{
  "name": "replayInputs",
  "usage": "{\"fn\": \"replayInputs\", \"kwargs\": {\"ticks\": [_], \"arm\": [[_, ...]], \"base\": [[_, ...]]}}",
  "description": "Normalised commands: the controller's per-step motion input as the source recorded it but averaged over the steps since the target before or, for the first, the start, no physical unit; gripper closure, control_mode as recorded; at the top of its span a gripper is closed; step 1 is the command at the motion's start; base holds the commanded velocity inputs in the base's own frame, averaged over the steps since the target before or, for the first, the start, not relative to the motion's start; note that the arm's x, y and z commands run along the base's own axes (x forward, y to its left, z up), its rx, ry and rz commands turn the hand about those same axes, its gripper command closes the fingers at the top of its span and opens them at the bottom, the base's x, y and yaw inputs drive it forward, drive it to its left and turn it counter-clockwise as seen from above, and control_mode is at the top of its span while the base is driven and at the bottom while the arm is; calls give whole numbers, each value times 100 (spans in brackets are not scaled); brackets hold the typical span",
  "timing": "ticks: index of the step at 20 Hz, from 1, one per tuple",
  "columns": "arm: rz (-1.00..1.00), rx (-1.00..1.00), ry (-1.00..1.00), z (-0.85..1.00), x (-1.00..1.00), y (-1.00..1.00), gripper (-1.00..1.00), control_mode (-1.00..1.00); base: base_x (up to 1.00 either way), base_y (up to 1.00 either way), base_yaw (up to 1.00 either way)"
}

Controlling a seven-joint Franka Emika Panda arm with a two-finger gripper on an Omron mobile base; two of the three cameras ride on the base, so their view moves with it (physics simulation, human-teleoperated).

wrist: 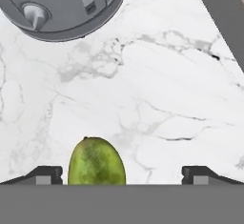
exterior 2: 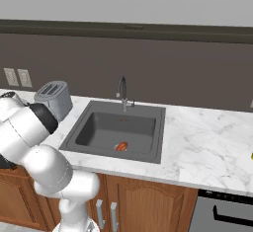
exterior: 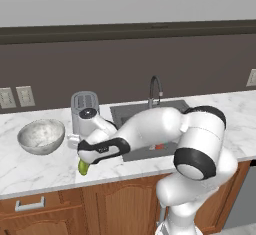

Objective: Remove the sweet potato and mango from the sink. Then move the bowl and cup from the counter to the sink for washing.

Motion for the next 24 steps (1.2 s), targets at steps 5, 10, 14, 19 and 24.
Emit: {"fn": "replayInputs", "kwargs": {"ticks": [5, 10, 14, 19, 24], "arm": [[0, 0, -9, 16, -10, -20, -100, -100], [0, 0, -9, 12, -12, -26, -100, -100], [0, 0, -6, 9, -7, -27, -100, -100], [0, 2, 0, 16, -4, -27, -100, -100], [0, 3, 0, 17, -5, -30, -100, -100]], "base": [[0, 0, 0], [0, 0, 0], [0, 0, 0], [0, 0, 0], [0, 0, 0]]}}
